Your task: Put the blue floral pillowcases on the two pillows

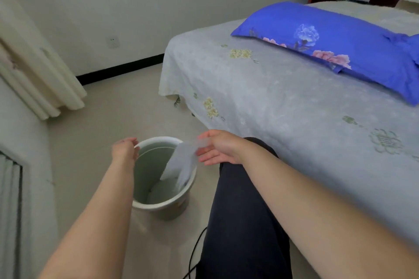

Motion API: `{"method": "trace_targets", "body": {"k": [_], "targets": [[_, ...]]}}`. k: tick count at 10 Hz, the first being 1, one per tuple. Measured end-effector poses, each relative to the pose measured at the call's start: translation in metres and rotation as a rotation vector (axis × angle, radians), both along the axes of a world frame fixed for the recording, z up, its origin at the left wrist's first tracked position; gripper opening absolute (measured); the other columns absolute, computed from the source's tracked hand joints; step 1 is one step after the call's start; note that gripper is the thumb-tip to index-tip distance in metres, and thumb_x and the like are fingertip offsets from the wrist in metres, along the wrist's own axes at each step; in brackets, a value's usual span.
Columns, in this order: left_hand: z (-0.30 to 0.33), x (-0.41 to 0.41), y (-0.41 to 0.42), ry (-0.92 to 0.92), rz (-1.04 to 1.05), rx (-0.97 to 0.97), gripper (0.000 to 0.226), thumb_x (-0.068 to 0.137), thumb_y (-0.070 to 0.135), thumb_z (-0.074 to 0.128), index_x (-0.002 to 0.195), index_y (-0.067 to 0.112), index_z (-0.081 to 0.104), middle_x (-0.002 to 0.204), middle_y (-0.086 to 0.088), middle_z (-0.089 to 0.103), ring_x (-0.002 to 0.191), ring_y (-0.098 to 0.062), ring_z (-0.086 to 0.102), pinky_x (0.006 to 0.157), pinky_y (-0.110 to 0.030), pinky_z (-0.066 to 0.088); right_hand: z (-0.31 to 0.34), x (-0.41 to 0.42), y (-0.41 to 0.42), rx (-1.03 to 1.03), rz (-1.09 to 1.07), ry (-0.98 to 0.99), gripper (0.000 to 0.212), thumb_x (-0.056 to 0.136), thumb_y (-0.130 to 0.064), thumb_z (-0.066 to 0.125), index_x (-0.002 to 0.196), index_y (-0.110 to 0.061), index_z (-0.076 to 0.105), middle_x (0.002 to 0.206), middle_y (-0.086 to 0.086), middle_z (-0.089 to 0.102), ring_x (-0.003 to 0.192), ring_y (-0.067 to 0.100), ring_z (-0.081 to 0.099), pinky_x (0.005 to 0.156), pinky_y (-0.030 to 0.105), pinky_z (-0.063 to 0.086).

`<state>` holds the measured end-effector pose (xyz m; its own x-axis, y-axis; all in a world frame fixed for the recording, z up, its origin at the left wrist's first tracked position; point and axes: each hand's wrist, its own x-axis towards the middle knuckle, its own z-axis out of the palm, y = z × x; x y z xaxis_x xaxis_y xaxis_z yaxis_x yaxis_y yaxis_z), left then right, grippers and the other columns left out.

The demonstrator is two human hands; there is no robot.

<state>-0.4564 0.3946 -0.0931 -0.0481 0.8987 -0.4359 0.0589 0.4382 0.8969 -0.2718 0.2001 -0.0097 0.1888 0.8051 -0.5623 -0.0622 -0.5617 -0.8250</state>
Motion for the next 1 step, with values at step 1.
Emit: {"method": "trace_targets", "body": {"k": [1], "targets": [[-0.0014, 0.0135, -0.0053, 0.050, -0.070, 0.062, 0.037, 0.097, 0.005, 0.032, 0.073, 0.021, 0.055, 0.102, -0.006, 0.058, 0.064, -0.010, 0.052, 0.054, -0.024, 0.035, -0.0259, -0.0149, 0.0070, -0.050, 0.094, -0.070, 0.059, 0.100, -0.019, 0.041, 0.150, -0.026, 0.009, 0.143, 0.015, 0.042, 0.115, 0.027, 0.057, 0.087, 0.034, 0.051]]}}
